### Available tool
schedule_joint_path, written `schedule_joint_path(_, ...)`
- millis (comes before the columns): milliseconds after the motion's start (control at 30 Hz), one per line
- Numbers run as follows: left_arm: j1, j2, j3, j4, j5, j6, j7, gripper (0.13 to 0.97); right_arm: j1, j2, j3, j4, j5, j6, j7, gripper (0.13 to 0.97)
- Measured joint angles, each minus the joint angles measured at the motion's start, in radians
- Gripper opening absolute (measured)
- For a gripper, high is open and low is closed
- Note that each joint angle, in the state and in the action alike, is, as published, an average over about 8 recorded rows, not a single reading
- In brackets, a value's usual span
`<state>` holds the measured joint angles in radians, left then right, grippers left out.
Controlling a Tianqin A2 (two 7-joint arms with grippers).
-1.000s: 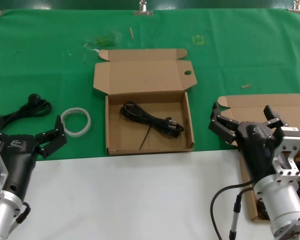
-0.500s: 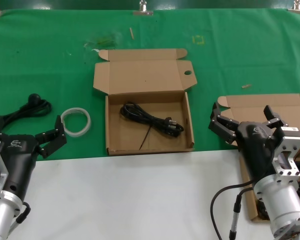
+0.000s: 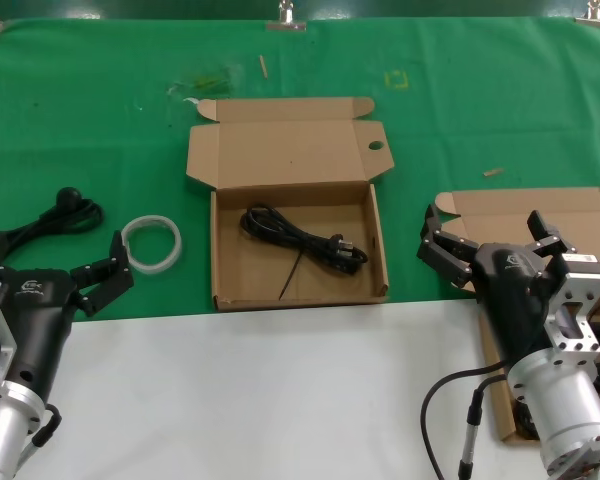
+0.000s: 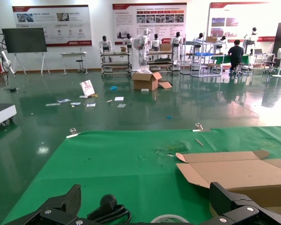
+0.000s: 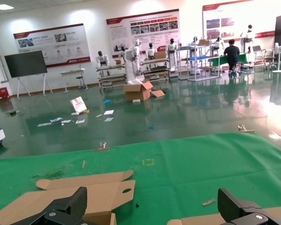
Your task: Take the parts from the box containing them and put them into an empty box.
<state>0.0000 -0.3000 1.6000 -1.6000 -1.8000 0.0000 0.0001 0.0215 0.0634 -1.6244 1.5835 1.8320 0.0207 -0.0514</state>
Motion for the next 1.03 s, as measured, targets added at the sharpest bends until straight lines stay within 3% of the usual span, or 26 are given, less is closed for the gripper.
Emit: schedule_joint_path(1033,0.000,0.000,0.000,0.000,0.000,0.000,0.000,0.966,0.000,0.000,0.000,0.000,0.000,0.000,0.000,0.966)
